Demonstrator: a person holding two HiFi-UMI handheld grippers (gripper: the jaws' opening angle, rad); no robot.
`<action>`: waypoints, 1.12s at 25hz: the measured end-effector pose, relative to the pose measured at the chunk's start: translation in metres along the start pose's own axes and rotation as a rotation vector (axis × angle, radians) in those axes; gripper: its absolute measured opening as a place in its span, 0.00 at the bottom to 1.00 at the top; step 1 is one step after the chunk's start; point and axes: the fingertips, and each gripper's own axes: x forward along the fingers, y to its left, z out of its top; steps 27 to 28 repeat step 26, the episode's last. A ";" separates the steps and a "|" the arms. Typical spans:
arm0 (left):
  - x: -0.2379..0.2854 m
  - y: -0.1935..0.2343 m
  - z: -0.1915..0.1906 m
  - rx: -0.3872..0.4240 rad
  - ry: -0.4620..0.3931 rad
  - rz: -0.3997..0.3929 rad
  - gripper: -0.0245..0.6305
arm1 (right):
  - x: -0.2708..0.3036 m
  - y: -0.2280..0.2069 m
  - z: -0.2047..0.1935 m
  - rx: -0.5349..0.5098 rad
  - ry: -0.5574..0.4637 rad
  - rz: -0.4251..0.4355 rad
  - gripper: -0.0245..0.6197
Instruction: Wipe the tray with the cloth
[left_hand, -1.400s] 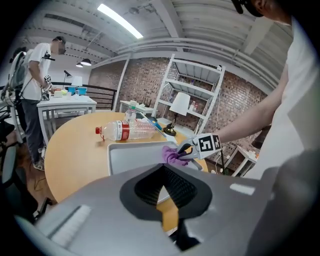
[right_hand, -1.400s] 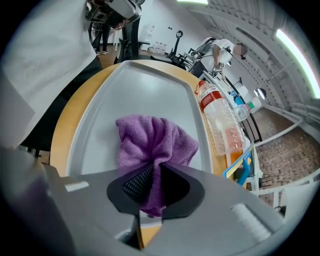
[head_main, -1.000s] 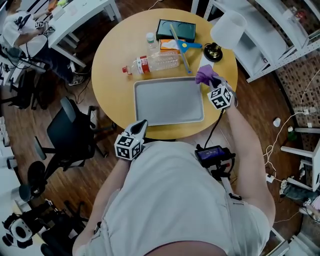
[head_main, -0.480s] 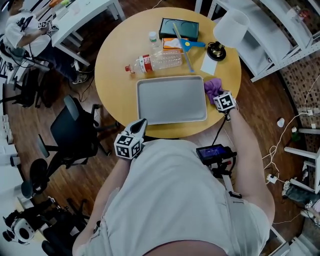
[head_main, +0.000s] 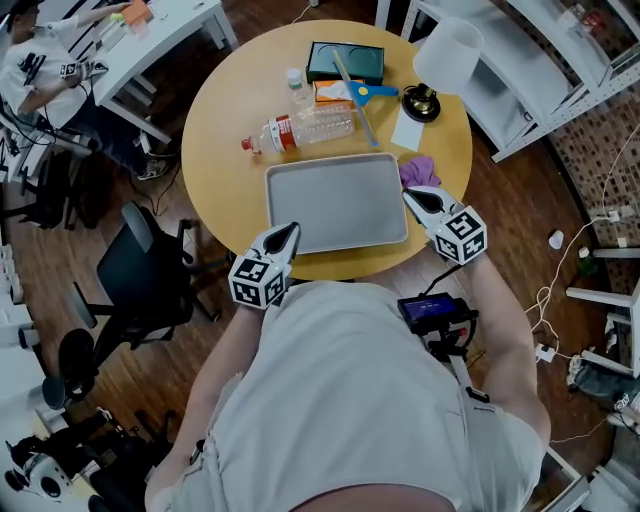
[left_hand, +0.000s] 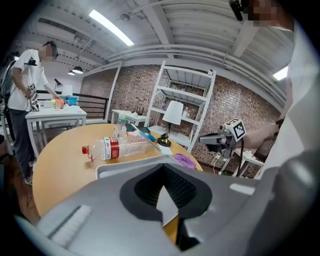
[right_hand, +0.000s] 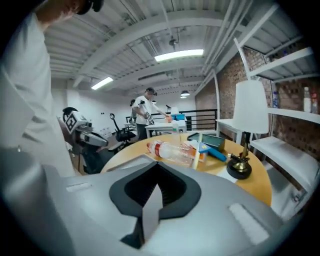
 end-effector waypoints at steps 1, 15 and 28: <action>0.000 -0.001 0.003 0.002 -0.008 -0.002 0.04 | -0.002 0.008 0.006 -0.009 -0.019 0.017 0.04; -0.009 0.000 -0.021 -0.032 -0.014 0.028 0.04 | 0.011 0.042 -0.001 -0.084 -0.020 0.094 0.04; -0.011 -0.016 -0.035 -0.026 0.017 0.015 0.04 | 0.003 0.049 -0.011 -0.082 -0.019 0.099 0.04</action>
